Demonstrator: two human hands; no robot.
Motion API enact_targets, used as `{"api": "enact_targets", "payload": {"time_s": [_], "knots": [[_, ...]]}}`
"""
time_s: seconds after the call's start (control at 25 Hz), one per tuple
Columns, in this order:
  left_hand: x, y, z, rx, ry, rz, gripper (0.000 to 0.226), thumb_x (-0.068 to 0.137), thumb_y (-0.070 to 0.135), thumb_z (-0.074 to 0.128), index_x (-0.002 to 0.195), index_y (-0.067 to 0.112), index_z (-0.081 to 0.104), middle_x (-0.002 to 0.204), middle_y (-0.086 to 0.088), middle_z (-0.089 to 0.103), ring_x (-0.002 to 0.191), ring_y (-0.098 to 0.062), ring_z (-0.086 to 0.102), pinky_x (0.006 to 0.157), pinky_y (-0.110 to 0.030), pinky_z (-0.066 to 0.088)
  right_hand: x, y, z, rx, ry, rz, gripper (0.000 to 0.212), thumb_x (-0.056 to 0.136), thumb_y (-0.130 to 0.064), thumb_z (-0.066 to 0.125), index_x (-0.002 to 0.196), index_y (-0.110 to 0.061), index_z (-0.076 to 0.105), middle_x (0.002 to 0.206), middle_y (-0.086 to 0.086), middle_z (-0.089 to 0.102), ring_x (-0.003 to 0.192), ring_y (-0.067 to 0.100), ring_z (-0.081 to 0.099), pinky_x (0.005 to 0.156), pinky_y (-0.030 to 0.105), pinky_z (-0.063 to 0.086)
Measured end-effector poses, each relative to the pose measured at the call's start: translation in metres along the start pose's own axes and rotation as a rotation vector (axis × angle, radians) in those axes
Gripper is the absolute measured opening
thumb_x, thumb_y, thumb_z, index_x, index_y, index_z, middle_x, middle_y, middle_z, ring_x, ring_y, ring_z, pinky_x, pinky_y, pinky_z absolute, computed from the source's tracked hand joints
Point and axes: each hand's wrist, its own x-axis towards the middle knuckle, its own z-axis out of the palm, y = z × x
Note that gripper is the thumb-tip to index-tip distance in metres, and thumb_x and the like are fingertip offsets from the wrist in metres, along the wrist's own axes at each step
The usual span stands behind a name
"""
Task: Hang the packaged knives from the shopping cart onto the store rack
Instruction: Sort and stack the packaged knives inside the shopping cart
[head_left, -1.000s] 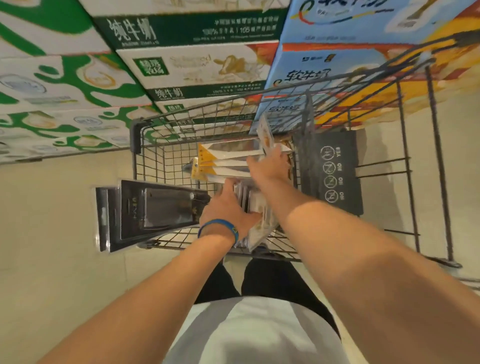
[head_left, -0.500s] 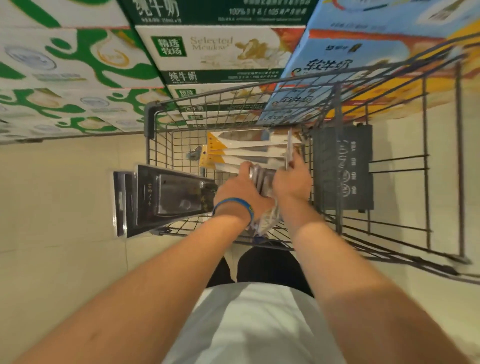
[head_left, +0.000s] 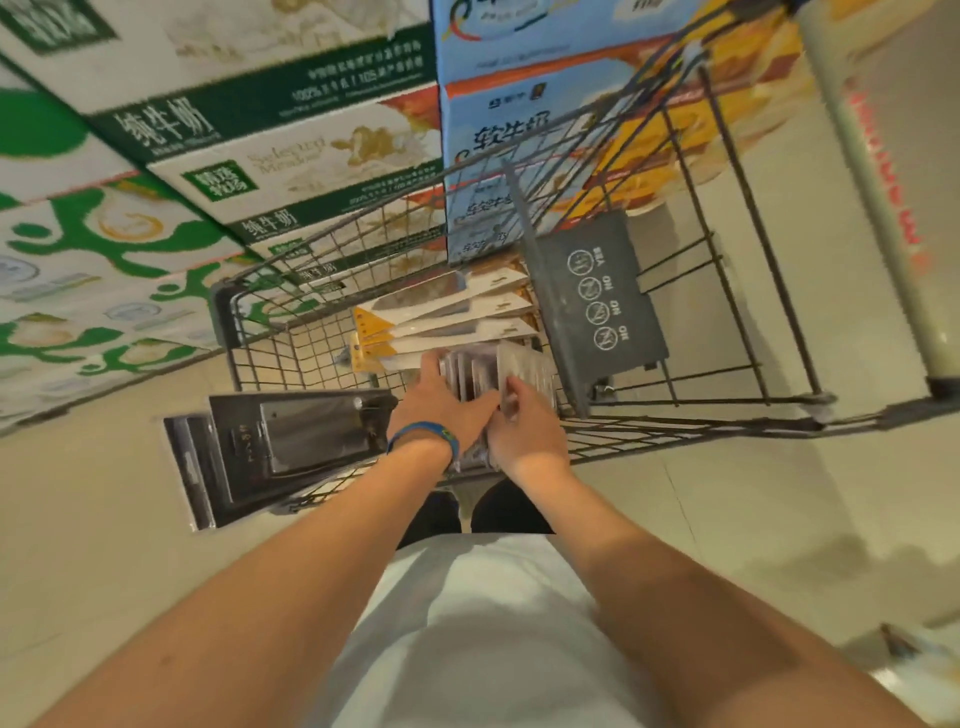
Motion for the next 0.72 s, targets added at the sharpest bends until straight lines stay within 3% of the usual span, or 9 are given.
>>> {"api": "enact_targets", "payload": {"time_s": [0.12,0.16,0.24,0.32,0.44,0.52,0.6,0.72], "knots": [[0.0,0.016,-0.001,-0.036,0.019,-0.084,0.103,0.061,0.083,0.061,0.142,0.031,0.028,0.103,0.003,0.057,0.084,-0.025,0.057,0.069,-0.034,0.045,0.004,0.002,-0.012,-0.12,-0.114,-0.026,0.051,0.096,-0.042,0.055,0.145,-0.029,0.048,0.126,-0.002,0.065,0.119,0.024,0.063,0.083,0.029,0.047],[-0.001,0.019,0.0,0.006,0.037,-0.1,0.104,0.061,0.084,0.064,0.142,0.03,0.028,0.099,0.004,0.053,0.08,-0.024,0.055,0.066,-0.034,0.044,0.003,0.002,-0.014,-0.153,-0.155,-0.017,0.053,0.097,-0.041,0.053,0.148,-0.029,0.045,0.132,-0.001,0.063,0.122,0.025,0.061,0.086,0.03,0.047],[-0.001,0.019,0.003,0.06,0.073,-0.115,0.094,0.064,0.077,0.069,0.137,0.03,0.032,0.096,0.002,0.057,0.076,-0.024,0.056,0.064,-0.034,0.044,0.0,-0.001,-0.019,-0.19,-0.194,-0.065,0.055,0.101,-0.032,0.049,0.155,-0.026,0.038,0.153,0.0,0.048,0.137,0.025,0.05,0.106,0.036,0.042],[-0.003,0.015,0.007,0.04,0.1,-0.134,0.078,0.071,0.061,0.072,0.132,0.033,0.034,0.103,-0.002,0.066,0.082,-0.028,0.063,0.067,-0.036,0.049,-0.004,-0.008,-0.025,-0.153,-0.157,-0.226,0.056,0.101,-0.02,0.048,0.155,-0.024,0.036,0.161,0.001,0.035,0.144,0.024,0.039,0.119,0.039,0.034],[-0.007,0.013,0.009,0.037,0.16,-0.17,0.065,0.077,0.046,0.067,0.131,0.036,0.032,0.1,-0.007,0.069,0.081,-0.032,0.064,0.066,-0.038,0.049,0.005,-0.039,-0.038,-0.013,-0.093,-0.271,0.065,0.1,-0.014,0.051,0.159,-0.023,0.026,0.166,-0.001,0.024,0.148,0.021,0.029,0.115,0.025,0.022],[-0.01,0.012,0.007,0.023,0.163,-0.194,0.071,0.07,0.053,0.07,0.129,0.038,0.033,0.085,0.001,0.064,0.072,-0.028,0.06,0.061,-0.034,0.045,0.014,-0.052,-0.05,-0.045,-0.137,-0.27,0.064,0.1,-0.016,0.052,0.159,-0.024,0.029,0.165,0.0,0.029,0.148,0.022,0.031,0.116,0.029,0.026],[-0.013,0.011,0.005,0.02,0.15,-0.208,0.077,0.066,0.057,0.076,0.128,0.039,0.034,0.075,0.007,0.054,0.068,-0.025,0.056,0.06,-0.033,0.045,0.026,-0.046,-0.081,-0.101,-0.108,-0.265,0.055,0.101,-0.021,0.053,0.154,-0.028,0.04,0.155,-0.001,0.046,0.14,0.023,0.045,0.112,0.036,0.037],[-0.014,0.009,0.007,0.02,0.156,-0.213,0.082,0.066,0.056,0.078,0.132,0.04,0.032,0.079,0.006,0.054,0.072,-0.026,0.056,0.063,-0.034,0.048,0.055,-0.009,-0.16,-0.114,0.061,-0.19,0.04,0.102,-0.027,0.05,0.142,-0.027,0.054,0.136,-0.004,0.063,0.119,0.017,0.059,0.093,0.027,0.04]]}}
